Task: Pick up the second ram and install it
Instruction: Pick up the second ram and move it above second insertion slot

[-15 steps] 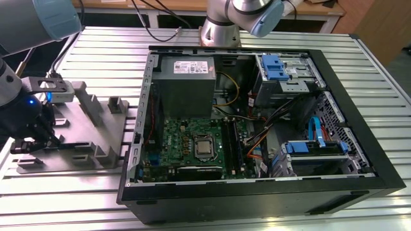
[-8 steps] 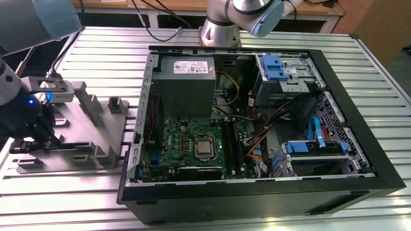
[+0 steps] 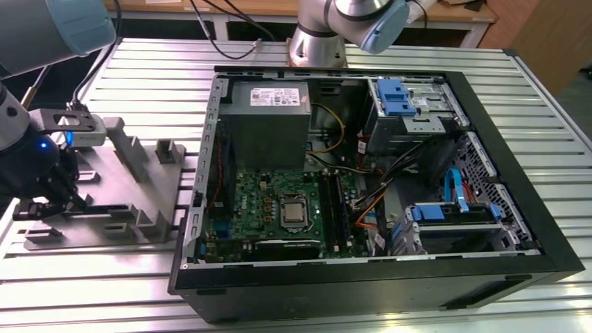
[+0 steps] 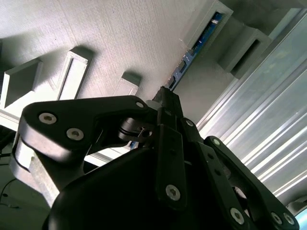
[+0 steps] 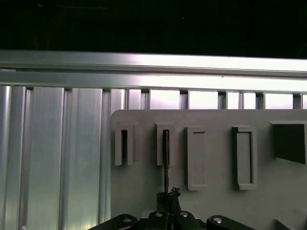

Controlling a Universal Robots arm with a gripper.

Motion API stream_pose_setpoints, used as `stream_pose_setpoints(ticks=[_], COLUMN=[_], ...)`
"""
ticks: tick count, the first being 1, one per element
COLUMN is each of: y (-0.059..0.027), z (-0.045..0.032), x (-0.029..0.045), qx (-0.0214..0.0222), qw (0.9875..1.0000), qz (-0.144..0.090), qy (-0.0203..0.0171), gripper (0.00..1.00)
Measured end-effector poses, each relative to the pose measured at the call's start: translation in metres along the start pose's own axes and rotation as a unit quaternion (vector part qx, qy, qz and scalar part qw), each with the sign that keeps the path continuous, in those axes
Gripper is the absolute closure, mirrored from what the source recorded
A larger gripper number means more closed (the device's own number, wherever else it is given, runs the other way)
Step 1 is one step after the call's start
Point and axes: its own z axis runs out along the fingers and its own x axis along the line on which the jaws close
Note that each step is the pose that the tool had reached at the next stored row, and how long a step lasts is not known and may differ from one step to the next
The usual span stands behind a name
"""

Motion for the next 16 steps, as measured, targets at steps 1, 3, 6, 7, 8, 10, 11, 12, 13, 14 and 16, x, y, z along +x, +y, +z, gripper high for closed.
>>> stream_pose_setpoints(ticks=[1, 3, 6, 7, 8, 10, 11, 12, 13, 14, 16], y=[0.0000, 0.0000, 0.0000, 0.0000, 0.0000, 0.0001, 0.0001, 0.0001, 0.0001, 0.0002, 0.0002], z=[0.0000, 0.0000, 0.0000, 0.0000, -0.0037, -0.0076, -0.0097, -0.0118, -0.0140, -0.0167, -0.0218], x=[0.0000, 0.0000, 0.0000, 0.0000, -0.0001, -0.0002, -0.0003, -0.0003, -0.0004, -0.0005, -0.0006], qx=[0.0000, 0.0000, 0.0000, 0.0000, 0.0000, 0.0000, 0.0000, 0.0000, 0.0000, 0.0000, 0.0002], qw=[1.0000, 1.0000, 1.0000, 1.0000, 1.0000, 1.0000, 1.0000, 1.0000, 1.0000, 1.0000, 1.0000], qz=[0.000, 0.000, 0.000, 0.000, 0.000, 0.000, 0.000, 0.000, 0.000, 0.000, 0.000], qy=[0.0000, 0.0000, 0.0000, 0.0000, 0.0000, 0.0000, 0.0000, 0.0000, 0.0000, 0.0000, -0.0001], gripper=[0.89, 0.89, 0.89, 0.89, 0.89, 0.89, 0.89, 0.89, 0.89, 0.89, 0.89])
